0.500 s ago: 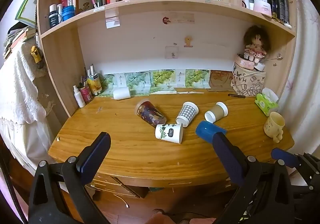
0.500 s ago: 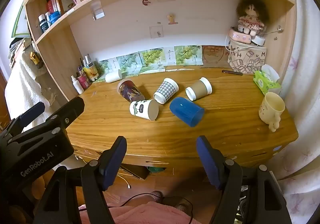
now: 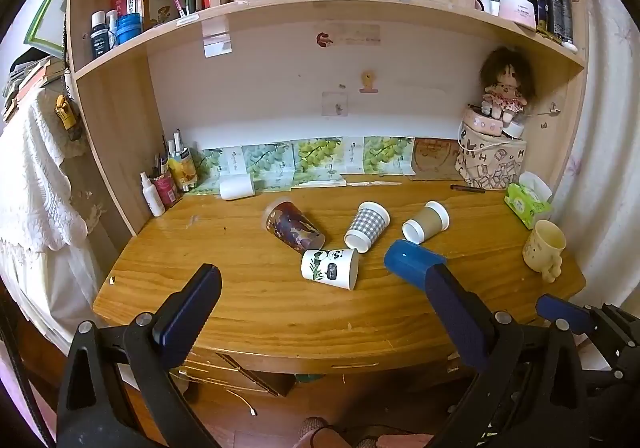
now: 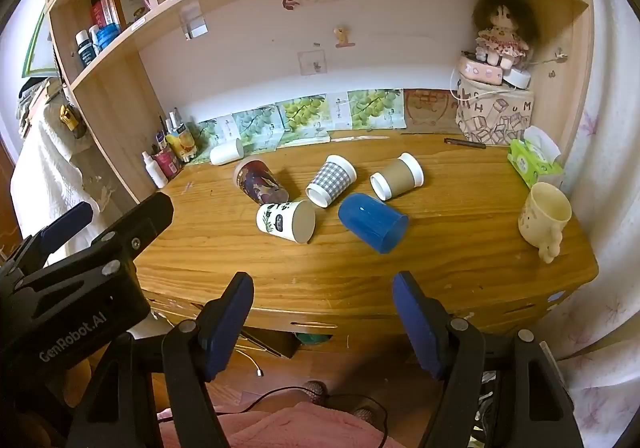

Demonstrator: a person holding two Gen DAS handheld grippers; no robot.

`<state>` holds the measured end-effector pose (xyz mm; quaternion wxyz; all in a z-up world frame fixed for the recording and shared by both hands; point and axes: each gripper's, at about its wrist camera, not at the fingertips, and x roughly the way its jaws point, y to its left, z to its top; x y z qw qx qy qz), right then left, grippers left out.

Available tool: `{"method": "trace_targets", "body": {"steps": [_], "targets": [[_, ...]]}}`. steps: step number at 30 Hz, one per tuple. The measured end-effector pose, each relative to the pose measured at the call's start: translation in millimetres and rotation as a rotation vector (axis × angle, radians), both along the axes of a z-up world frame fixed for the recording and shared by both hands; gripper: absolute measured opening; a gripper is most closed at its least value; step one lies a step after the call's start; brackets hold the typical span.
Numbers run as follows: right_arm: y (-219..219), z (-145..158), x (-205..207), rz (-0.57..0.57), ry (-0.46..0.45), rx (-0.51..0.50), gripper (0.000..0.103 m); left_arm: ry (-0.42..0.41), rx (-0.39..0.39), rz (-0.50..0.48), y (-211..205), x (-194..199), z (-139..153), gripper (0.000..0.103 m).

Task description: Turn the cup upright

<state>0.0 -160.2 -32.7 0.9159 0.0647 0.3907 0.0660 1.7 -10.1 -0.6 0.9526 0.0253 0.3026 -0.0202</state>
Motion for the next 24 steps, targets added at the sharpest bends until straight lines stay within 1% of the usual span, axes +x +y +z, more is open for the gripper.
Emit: {"method": "trace_targets", "body": {"steps": [4, 7, 16, 24], "targets": [[1.2, 0.3, -2.9, -0.001, 0.005, 0.005, 0.073, 0.004, -0.005, 0.009, 2.1, -3.0, 2.8, 0.102], [-4.4, -1.1, -3.6, 0.002, 0.009, 0.011, 0.073, 0.015, -0.005, 0.01, 1.8, -5.2, 0.1, 0.102], [-2.4, -5.7, -12.7, 0.016, 0.037, 0.021, 0.073, 0.056, -0.013, 0.016, 1.4, -15.2, -6.6, 0.102], [3.3, -11.0, -14.9, 0.032, 0.077, 0.029, 0.073, 0.115, -0.035, 0.037, 9.2, -17.4, -15.4, 0.102]]}}
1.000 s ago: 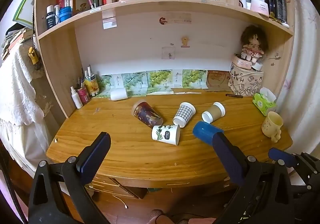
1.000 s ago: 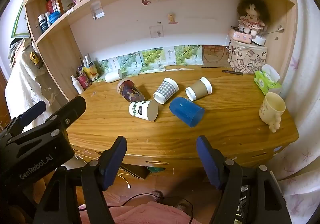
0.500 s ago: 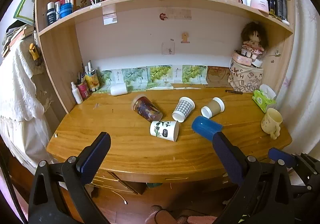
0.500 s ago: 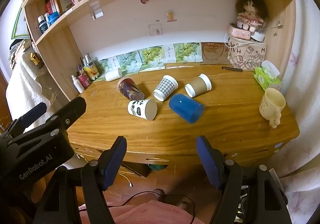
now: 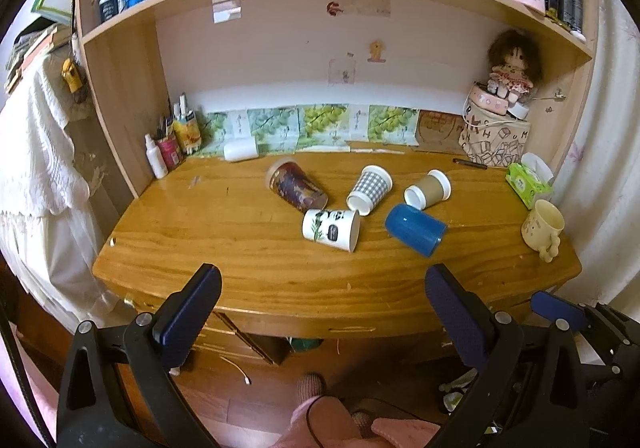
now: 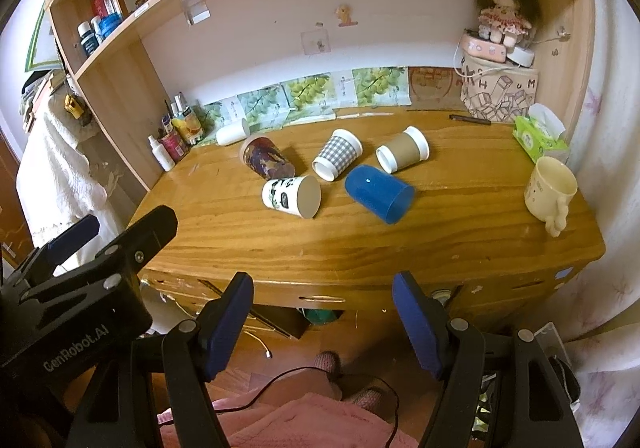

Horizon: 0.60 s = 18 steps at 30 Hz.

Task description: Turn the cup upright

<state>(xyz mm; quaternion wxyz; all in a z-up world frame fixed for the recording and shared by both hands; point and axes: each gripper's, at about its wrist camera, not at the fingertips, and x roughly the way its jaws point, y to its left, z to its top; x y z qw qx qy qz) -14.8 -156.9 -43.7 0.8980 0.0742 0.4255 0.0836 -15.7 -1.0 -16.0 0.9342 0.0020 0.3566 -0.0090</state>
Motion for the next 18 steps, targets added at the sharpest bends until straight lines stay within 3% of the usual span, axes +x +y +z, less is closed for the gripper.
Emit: {"method": "trace_targets", "body": {"steps": [18], "targets": [[22.7, -21.5, 27.8, 0.053, 0.136, -0.003, 0.073, 0.171, -0.078, 0.079, 39.0, 35.6, -29.3, 0.102]]}}
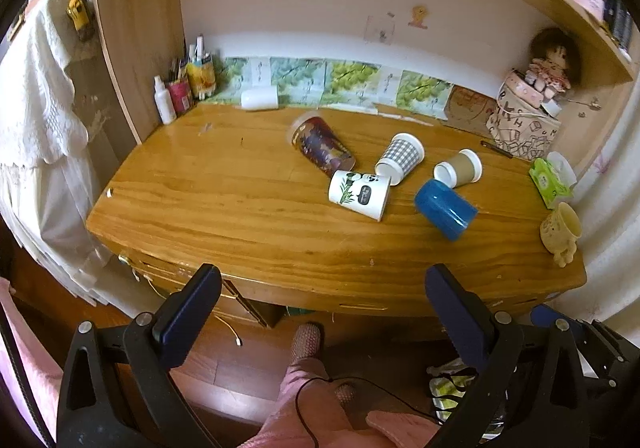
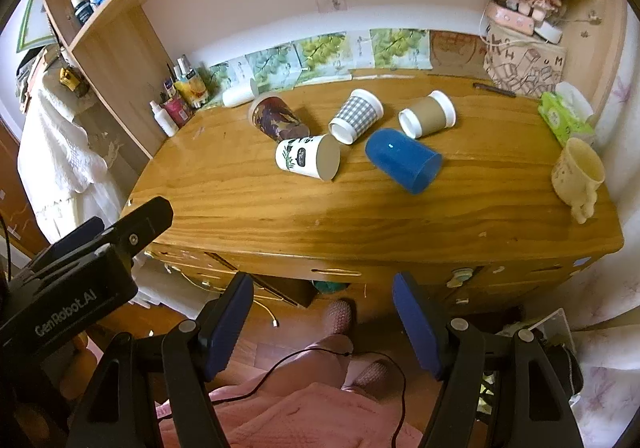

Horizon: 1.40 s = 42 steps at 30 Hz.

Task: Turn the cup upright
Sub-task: 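Move the left tool toward the tall brown cartoon-printed cup lying on its side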

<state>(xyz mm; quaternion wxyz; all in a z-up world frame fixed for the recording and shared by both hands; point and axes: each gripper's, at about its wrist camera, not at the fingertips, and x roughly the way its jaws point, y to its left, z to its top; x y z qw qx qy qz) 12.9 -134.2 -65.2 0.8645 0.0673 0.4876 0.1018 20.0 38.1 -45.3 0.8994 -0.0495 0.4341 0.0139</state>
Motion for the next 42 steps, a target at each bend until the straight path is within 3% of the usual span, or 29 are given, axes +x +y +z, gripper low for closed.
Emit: {"method": "trace_targets", "body": {"steps": [14, 24, 42], "targets": [[25.3, -9.7, 59.2, 0.049, 0.065, 0.008, 0.073, 0.121, -0.002, 0.039, 27.2, 63.4, -18.7, 0.102], [42.6, -12.2, 112.5, 0.102, 0.083, -0.012, 0.073, 0.148, -0.01, 0.032, 33.7, 114.6, -20.0, 0.102], [68.4, -10.9, 199.3, 0.166, 0.029, -0.078, 0.073, 0.205, -0.084, 0.016, 41.3, 209.6, -32.0, 0.102]]}}
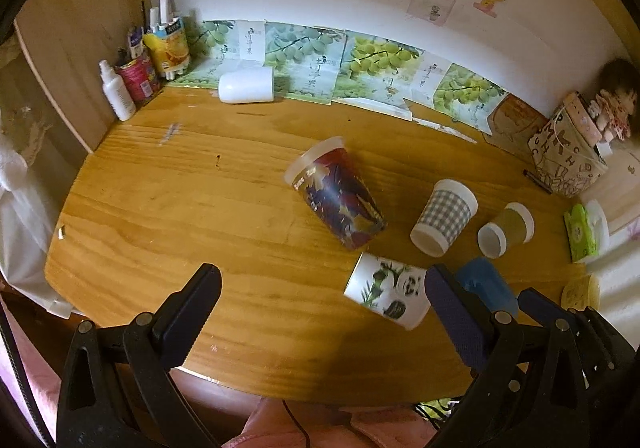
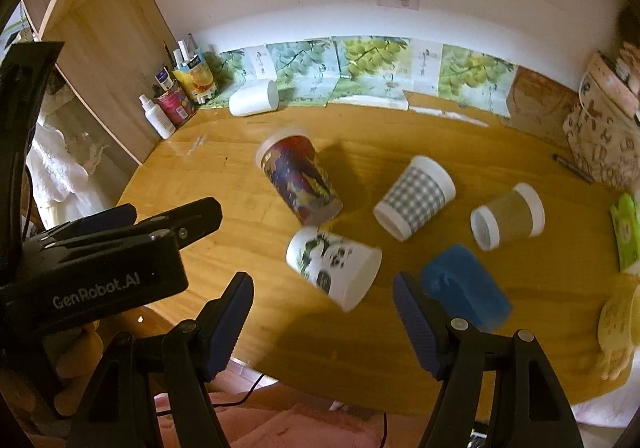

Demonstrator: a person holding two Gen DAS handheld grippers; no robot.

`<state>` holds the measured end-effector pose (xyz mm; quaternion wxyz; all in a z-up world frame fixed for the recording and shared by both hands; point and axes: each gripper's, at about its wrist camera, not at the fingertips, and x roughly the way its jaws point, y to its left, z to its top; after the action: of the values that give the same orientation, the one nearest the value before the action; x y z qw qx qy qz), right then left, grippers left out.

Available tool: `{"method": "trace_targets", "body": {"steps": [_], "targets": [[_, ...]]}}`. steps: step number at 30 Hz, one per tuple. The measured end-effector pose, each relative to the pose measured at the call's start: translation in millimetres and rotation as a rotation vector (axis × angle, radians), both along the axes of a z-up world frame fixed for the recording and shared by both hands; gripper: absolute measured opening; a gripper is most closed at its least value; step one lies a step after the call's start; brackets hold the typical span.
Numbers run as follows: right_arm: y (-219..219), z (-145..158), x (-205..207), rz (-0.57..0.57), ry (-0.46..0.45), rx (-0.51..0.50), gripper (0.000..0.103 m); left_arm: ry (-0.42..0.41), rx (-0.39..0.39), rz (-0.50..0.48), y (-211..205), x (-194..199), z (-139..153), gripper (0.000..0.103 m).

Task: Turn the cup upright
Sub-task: 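Move the left tool toward the tall brown cartoon-printed cup lying on its side, then close the left gripper around the brown printed cup's body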

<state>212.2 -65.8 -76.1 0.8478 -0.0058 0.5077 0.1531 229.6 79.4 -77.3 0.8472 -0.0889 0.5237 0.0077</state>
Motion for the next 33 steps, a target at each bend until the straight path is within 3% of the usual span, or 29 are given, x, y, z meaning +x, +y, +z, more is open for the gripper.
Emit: {"method": "trace_targets", "body": {"steps": [7, 18, 33], "targets": [[8.9, -6.2, 30.6, 0.022, -0.012, -0.011, 0.073, 0.071, -0.042, 0.031, 6.5, 37.9, -16.6, 0.102], [14.4, -33.3, 74.2, 0.044, 0.065, -0.04, 0.073, 0.196, -0.066, 0.099, 16.8, 92.2, -54.2, 0.102], [13.7, -63.8, 99.7, 0.034, 0.156, -0.091, 0.073, 0.351, -0.135, 0.119, 18.3, 129.1, -109.5, 0.102]]}}
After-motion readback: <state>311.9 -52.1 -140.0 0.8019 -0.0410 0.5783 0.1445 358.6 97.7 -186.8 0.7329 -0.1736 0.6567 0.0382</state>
